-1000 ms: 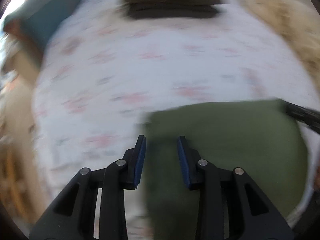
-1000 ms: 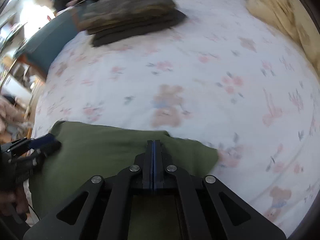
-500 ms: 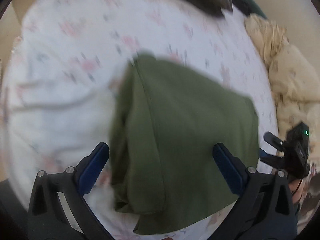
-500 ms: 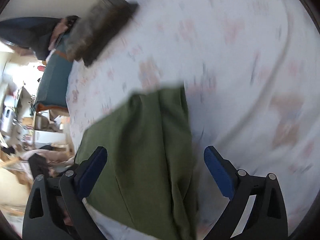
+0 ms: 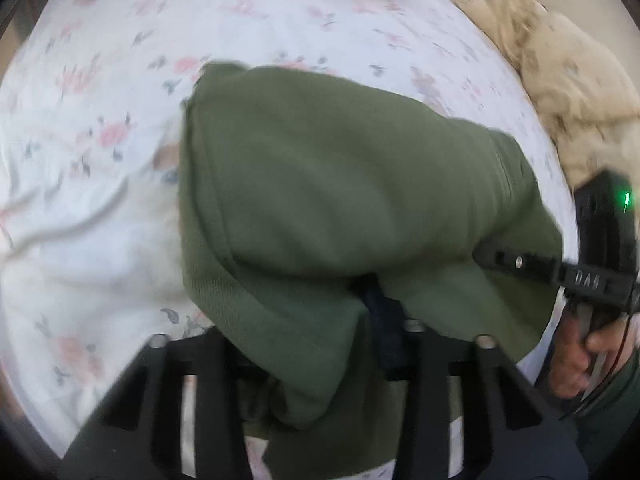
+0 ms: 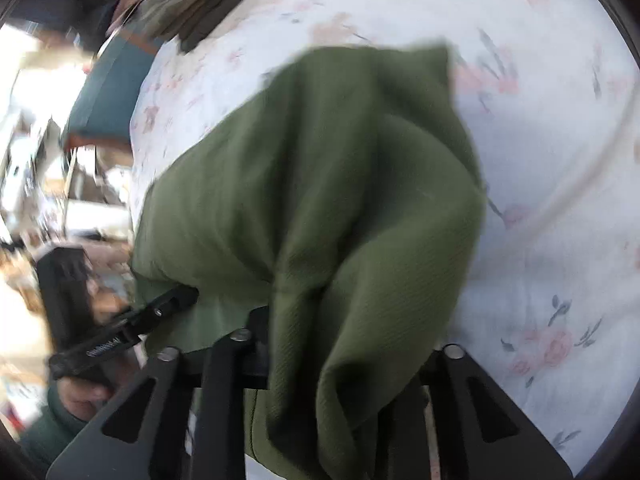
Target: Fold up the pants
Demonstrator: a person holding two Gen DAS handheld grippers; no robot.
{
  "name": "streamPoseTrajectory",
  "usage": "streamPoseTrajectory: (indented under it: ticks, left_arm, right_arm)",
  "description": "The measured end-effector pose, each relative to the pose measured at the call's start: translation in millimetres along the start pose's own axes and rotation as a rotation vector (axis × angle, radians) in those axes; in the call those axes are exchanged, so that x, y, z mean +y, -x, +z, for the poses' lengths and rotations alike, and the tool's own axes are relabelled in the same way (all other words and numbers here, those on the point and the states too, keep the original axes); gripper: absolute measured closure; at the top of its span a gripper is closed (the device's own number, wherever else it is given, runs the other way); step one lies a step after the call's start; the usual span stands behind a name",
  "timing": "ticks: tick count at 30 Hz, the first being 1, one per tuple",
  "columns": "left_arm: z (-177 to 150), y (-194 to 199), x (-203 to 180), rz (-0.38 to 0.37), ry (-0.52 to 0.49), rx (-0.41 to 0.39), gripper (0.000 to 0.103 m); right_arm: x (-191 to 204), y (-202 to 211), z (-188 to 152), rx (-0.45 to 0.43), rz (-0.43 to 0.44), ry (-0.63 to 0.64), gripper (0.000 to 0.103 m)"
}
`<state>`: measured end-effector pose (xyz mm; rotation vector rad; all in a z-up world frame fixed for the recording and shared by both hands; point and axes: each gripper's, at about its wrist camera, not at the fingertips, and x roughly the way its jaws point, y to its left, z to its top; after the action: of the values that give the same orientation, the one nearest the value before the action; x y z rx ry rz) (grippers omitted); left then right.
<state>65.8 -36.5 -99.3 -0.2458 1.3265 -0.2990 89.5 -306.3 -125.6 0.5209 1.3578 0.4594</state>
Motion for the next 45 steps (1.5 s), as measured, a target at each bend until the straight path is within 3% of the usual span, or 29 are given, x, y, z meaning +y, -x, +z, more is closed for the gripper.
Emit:
streamPoseTrajectory:
  ticks: [3, 7, 9, 11, 14, 16, 20, 23, 26, 28, 30, 31, 32, 33, 34, 36, 37, 39, 40, 41, 42, 43, 44, 45]
  left_arm:
    - [10.0, 20.2, 7.5, -0.071, 0.052, -0.035, 0.088]
    - [23.7, 76.4, -4.9, -0.130, 0.041, -0.168, 0.088]
    - [32.9, 95.4, -3.6, -0.141, 0.030, -0.216, 0.088]
    - [64.5, 107.9, -6.4, -0.134, 0.029, -0.259, 0.088]
    - [131.3, 119.4, -1.4, -0.096, 0.020, -0.285, 0.088]
    - [168.0, 127.9, 6.7, -0.091, 0.020, -0.324, 0.088]
    - [283.9, 132.4, 27.6, -0.062, -0.001, -0.424, 0.087]
    - [357.5, 120.8, 48.1, -0.037, 0.027, -0.446, 0.086]
    - [414.7, 94.7, 71.8, -0.014, 0.050, -0.458, 0.086]
    - [438.1, 73.4, 84.4, 0.018, 0.071, -0.421, 0.082]
    - [445.6, 58.2, 91.6, 0.052, 0.071, -0.410, 0.065]
    - [448.5, 51.9, 94.9, 0.067, 0.074, -0.400, 0.056]
    - [450.0, 48.2, 99.8, 0.083, 0.080, -0.391, 0.035]
    - [451.0, 49.5, 101.3, 0.087, 0.074, -0.393, 0.021]
    - [449.3, 53.7, 103.0, 0.091, 0.048, -0.402, 0.017]
    - [445.1, 69.8, 104.4, 0.112, -0.022, -0.432, 0.016]
    - [439.6, 86.9, 102.6, 0.170, -0.045, -0.494, 0.016]
    - [424.8, 115.8, 92.0, 0.170, -0.073, -0.640, 0.018]
    - [421.3, 122.8, 84.4, 0.165, -0.091, -0.669, 0.019]
    - [414.6, 130.8, 68.1, 0.167, -0.117, -0.729, 0.030]
    - [412.7, 132.3, 59.0, 0.164, -0.132, -0.746, 0.050]
    - [414.2, 126.3, 40.0, 0.188, -0.170, -0.751, 0.064]
    - [420.0, 117.3, 28.6, 0.225, -0.184, -0.739, 0.085]
    - [425.6, 110.0, 23.7, 0.240, -0.186, -0.725, 0.093]
  right_arm:
    - [10.9, 18.2, 3.9, -0.056, 0.038, 0.029, 0.088]
    - [32.9, 50.9, 13.9, -0.138, 0.108, 0.073, 0.088]
    - [47.1, 69.1, 30.2, -0.199, 0.150, 0.112, 0.089]
    - [63.1, 79.4, 55.9, -0.235, 0.160, 0.151, 0.089]
    - [91.4, 85.2, 115.5, -0.270, 0.149, 0.211, 0.089]
    - [113.5, 85.2, 172.7, -0.300, 0.124, 0.264, 0.089]
    - [152.2, 77.6, 282.7, -0.361, 0.091, 0.329, 0.088]
    - [178.7, 59.7, 362.4, -0.398, 0.050, 0.355, 0.088]
    - [174.1, 31.3, 424.8, -0.402, -0.003, 0.380, 0.087]
    - [159.9, 3.3, 457.1, -0.352, -0.054, 0.364, 0.084]
    - [148.3, -22.1, 471.8, -0.295, -0.100, 0.322, 0.072]
    - [139.6, -27.8, 475.2, -0.280, -0.129, 0.308, 0.058]
    - [134.8, -26.6, 478.1, -0.281, -0.145, 0.311, 0.043]
    - [126.4, -22.8, 477.5, -0.280, -0.167, 0.319, 0.036]
    - [118.8, -15.6, 478.1, -0.275, -0.204, 0.332, 0.027]
    - [113.1, 3.8, 480.1, -0.300, -0.256, 0.352, 0.026]
    - [115.2, 19.7, 475.7, -0.346, -0.284, 0.373, 0.025]
    - [127.3, 52.4, 462.4, -0.481, -0.268, 0.416, 0.030]
    - [136.9, 63.1, 455.6, -0.533, -0.245, 0.425, 0.038]
    - [145.3, 65.7, 449.7, -0.556, -0.219, 0.430, 0.053]
    - [154.5, 63.8, 446.0, -0.570, -0.206, 0.440, 0.063]
    - [164.2, 57.3, 443.3, -0.577, -0.210, 0.454, 0.085]
    - [173.7, 45.9, 443.9, -0.573, -0.227, 0.469, 0.090]
    - [179.9, 33.3, 447.5, -0.574, -0.252, 0.479, 0.090]
